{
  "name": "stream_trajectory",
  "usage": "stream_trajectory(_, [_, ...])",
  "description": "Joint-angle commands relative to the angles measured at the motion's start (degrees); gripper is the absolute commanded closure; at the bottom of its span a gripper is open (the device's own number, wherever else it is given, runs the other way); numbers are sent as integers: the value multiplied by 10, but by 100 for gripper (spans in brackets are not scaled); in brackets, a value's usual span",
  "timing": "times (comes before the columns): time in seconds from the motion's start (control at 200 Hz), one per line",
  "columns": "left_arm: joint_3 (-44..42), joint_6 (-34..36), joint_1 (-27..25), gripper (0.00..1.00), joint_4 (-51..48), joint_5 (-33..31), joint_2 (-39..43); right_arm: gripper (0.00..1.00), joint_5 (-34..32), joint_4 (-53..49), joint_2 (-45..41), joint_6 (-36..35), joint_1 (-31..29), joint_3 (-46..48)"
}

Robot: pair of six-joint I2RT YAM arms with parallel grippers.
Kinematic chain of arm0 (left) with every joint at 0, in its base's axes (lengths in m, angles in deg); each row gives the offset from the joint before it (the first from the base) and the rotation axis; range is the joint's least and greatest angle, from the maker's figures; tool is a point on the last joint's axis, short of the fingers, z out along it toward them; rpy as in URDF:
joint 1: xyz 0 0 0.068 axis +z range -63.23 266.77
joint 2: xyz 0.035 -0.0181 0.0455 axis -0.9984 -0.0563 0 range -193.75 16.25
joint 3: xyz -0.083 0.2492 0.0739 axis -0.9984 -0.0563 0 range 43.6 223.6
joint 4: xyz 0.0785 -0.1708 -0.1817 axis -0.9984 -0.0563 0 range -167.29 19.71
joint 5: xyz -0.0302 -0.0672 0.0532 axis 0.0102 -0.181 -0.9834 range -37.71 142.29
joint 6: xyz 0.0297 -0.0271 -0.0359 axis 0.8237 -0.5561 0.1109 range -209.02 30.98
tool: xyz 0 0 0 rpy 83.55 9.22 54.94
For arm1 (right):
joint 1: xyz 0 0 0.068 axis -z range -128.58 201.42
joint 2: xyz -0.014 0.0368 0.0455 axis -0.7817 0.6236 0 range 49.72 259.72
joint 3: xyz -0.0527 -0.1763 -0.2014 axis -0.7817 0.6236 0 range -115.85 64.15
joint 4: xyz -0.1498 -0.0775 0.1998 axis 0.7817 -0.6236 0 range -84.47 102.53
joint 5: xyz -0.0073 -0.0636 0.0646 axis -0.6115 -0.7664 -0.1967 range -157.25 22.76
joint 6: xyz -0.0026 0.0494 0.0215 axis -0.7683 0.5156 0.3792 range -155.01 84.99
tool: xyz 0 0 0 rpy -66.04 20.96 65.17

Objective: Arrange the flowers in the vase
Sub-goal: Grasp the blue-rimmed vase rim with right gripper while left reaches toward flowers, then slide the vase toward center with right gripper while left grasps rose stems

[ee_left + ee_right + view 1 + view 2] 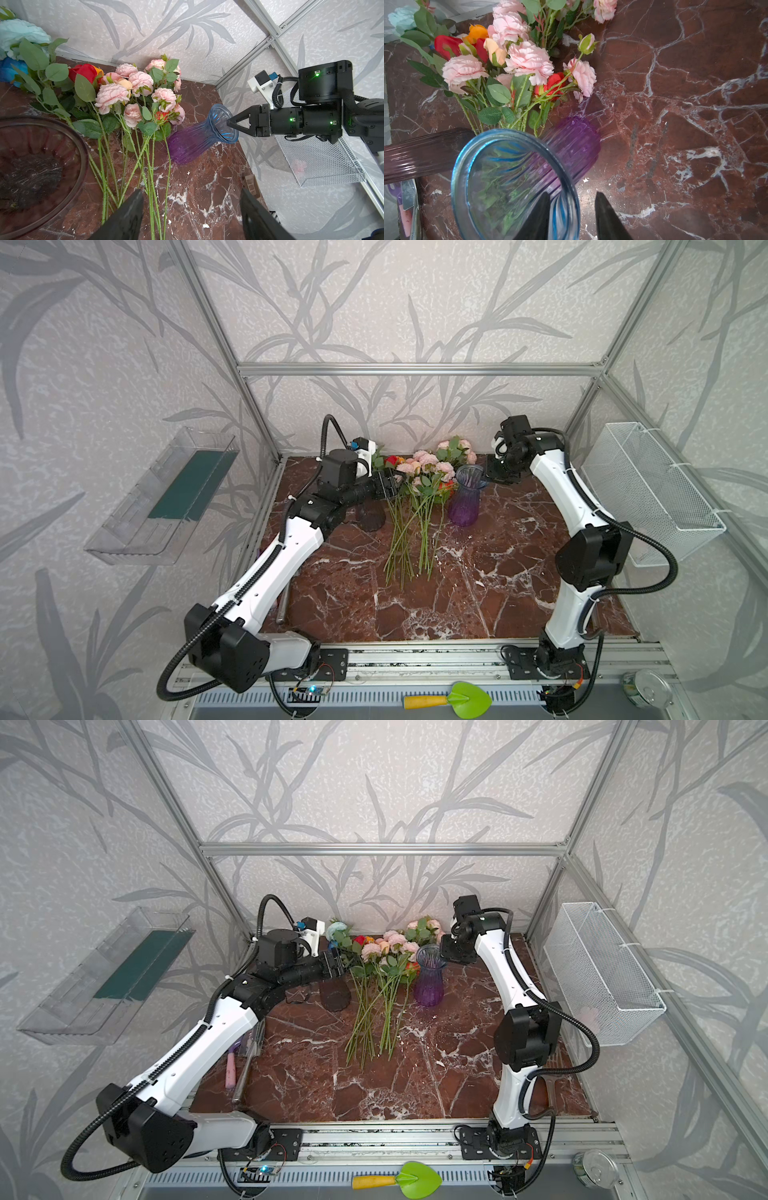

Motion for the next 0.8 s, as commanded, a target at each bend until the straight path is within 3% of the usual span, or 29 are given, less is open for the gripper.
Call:
stream_trajectory(0.0, [-4,-11,1,27,18,14,13,65,5,-5,11,7,-2,-17])
stream_trajectory(0.33, [-7,-15,1,27,23,17,13,75,4,-4,18,8,-1,-10])
stream_trajectory(0.605, [-7,-14,1,27,24,16,18,100,9,12,-2,14,-1,7])
stream_trajectory(0.795, [-4,8,-2,27,10,-9,24,100,22,30,-42,22,9,40])
